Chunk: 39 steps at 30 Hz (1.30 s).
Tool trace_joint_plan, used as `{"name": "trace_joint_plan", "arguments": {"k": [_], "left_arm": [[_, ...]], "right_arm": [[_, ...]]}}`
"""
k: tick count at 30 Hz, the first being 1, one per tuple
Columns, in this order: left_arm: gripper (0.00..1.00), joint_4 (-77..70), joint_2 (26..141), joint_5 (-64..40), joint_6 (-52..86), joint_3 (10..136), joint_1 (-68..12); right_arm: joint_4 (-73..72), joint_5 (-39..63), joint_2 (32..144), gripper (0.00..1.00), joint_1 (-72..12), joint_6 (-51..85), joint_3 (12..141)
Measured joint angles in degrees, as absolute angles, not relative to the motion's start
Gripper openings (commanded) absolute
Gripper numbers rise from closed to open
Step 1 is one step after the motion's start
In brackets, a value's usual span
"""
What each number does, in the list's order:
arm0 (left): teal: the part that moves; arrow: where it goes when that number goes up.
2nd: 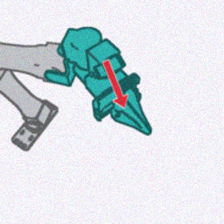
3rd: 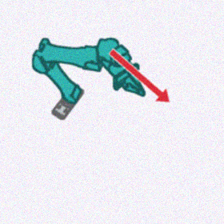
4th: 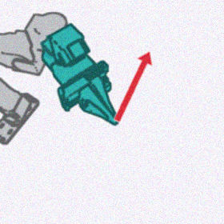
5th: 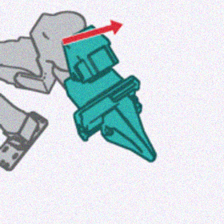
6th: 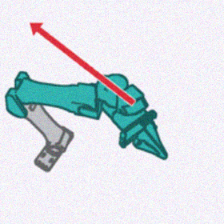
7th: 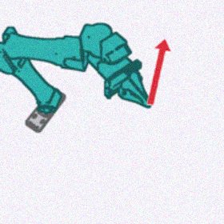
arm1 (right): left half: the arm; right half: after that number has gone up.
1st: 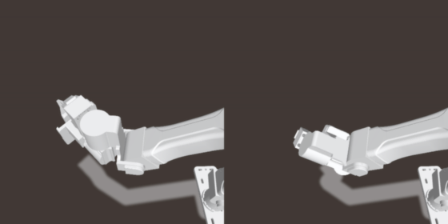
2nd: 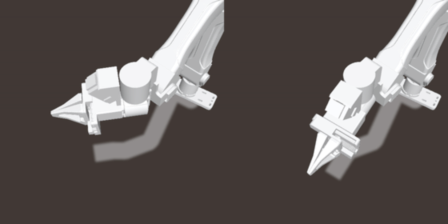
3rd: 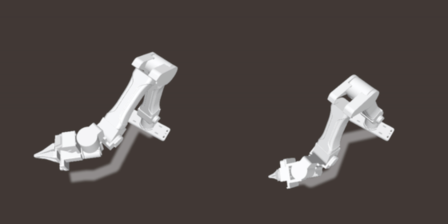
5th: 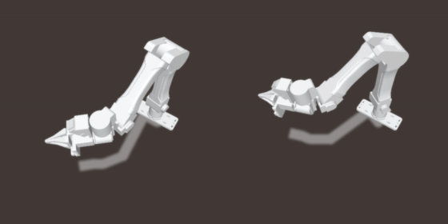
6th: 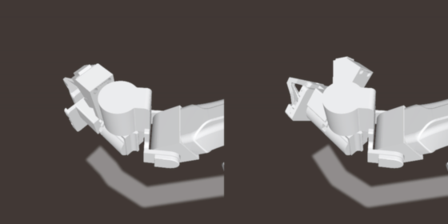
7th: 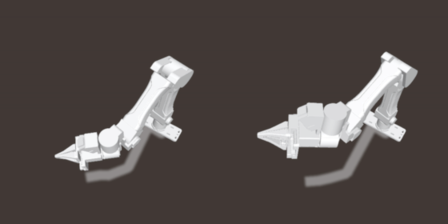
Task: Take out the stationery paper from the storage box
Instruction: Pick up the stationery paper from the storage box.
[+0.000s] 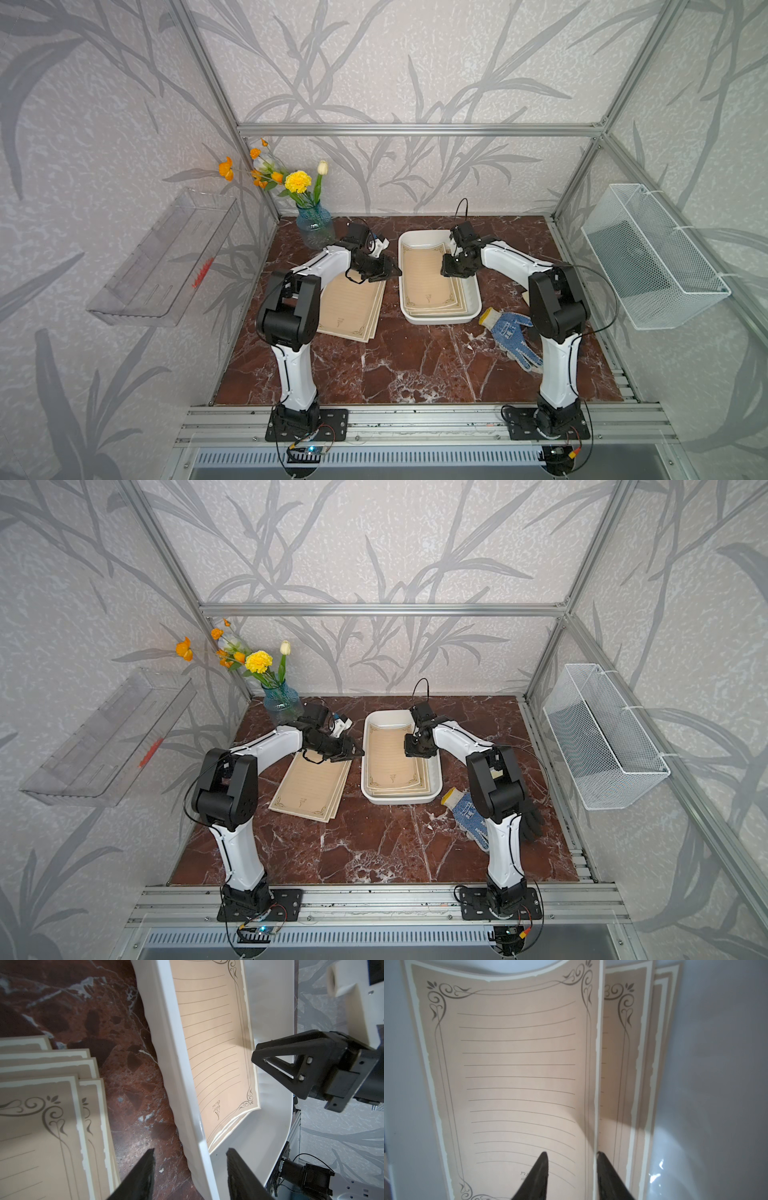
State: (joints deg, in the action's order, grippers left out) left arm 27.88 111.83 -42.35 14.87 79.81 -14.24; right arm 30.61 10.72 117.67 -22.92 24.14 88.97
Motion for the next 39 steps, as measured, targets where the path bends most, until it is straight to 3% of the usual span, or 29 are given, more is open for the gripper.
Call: {"name": "trace_joint_plan", "arguments": {"k": [9,11,18,39], "left_arm": [[0.55,28.73,112.46,-42.33,15.09,80.53,-14.28],[0.55,28.77,112.51,-42.35,15.09,80.53,-14.33],[0.55,28.97,112.6,-42.33,15.07,80.53,-14.63],[0.52,29.82,114.37,-42.39,15.31,81.76,-14.74]], "right_arm": [[26.11,16.97,115.09,0.29,-22.06,27.14,85.95],[25.39,18.39,115.02,0.24,-21.8,27.66,85.67],[21.89,24.25,115.02,0.23,-20.67,30.24,83.46],[20.71,25.52,118.04,0.23,-20.6,31.29,83.37]]}}
